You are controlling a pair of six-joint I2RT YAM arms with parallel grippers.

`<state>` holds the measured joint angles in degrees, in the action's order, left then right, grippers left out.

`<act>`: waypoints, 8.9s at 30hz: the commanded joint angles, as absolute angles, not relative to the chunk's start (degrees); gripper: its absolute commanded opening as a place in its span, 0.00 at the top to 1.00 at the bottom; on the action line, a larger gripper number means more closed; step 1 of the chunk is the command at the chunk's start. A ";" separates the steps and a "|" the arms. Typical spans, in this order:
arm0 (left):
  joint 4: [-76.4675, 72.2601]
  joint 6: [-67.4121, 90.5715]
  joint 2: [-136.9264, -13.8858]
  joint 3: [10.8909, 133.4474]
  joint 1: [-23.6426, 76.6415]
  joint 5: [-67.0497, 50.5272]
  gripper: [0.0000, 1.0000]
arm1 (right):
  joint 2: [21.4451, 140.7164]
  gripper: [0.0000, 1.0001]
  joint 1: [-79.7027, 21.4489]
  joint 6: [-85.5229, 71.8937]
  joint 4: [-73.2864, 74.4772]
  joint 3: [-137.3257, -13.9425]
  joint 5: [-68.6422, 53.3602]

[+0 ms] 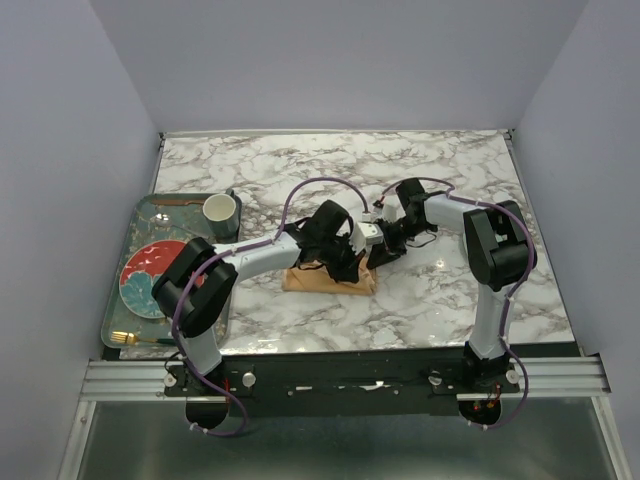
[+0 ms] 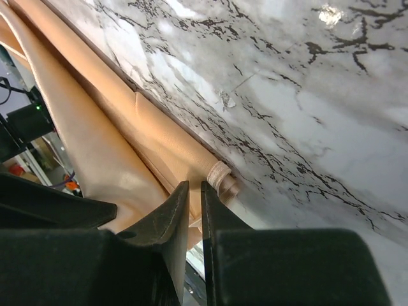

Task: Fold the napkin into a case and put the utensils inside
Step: Stuff the top corner of the smaller-rectangle-folded napkin into the folded napkin, then smooth out the smaller rectangle-folded napkin at the center of the board.

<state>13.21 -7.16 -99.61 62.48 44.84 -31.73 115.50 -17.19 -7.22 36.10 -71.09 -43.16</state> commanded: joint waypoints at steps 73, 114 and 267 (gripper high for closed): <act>15.38 15.55 -113.29 68.73 31.82 -48.16 1.00 | 104.24 0.99 -27.86 0.53 20.30 -65.13 -25.05; 19.45 19.51 -119.55 77.89 29.36 -46.92 1.00 | 100.46 0.99 -27.07 -3.25 20.21 -63.90 -25.49; 42.54 -47.80 -92.28 68.47 17.22 -49.22 0.57 | 102.47 0.41 -23.20 14.25 47.82 -79.36 -40.25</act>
